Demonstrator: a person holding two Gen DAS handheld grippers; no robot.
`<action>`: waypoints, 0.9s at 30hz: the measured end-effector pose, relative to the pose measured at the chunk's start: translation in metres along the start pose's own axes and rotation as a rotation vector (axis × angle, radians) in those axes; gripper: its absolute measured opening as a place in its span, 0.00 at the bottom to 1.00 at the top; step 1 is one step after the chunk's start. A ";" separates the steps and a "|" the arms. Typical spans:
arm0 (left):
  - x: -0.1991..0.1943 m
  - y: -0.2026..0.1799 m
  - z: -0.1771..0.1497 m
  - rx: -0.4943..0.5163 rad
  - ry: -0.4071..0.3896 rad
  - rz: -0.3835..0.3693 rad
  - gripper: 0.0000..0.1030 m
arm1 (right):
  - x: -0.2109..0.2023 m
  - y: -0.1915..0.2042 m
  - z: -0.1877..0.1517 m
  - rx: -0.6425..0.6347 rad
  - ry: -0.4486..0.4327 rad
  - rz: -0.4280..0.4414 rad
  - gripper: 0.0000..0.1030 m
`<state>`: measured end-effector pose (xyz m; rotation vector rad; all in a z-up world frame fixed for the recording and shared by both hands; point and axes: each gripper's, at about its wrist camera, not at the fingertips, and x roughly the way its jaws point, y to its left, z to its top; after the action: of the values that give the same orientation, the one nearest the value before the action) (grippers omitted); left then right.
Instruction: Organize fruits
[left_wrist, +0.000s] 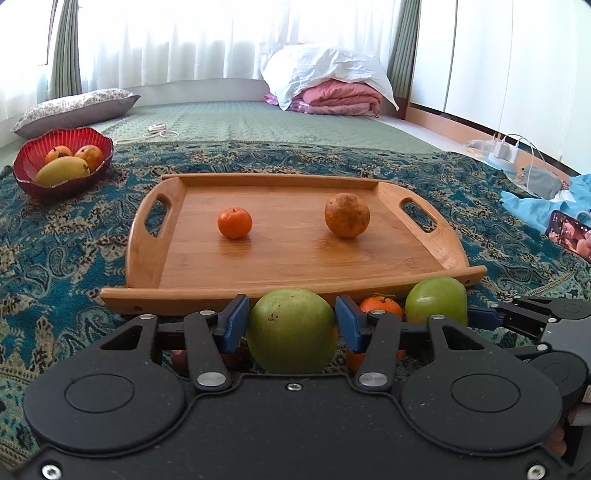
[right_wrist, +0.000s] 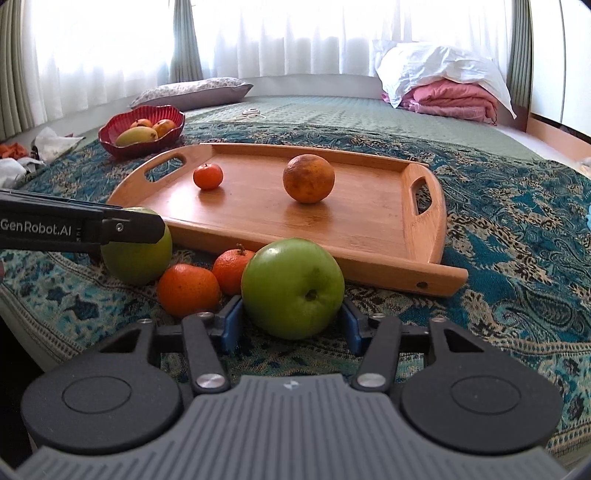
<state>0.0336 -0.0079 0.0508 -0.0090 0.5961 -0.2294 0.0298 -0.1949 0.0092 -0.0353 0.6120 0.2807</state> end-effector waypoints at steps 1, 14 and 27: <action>-0.001 0.000 0.000 0.003 -0.004 0.002 0.48 | -0.001 -0.001 0.000 0.004 -0.001 0.000 0.55; -0.002 0.003 0.001 -0.005 -0.007 0.023 0.48 | -0.006 0.002 0.002 -0.009 -0.020 -0.027 0.54; -0.003 -0.003 -0.013 0.022 0.004 0.008 0.48 | -0.005 0.003 -0.001 -0.016 -0.017 -0.029 0.55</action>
<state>0.0229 -0.0089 0.0416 0.0155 0.5977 -0.2284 0.0244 -0.1936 0.0116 -0.0566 0.5921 0.2579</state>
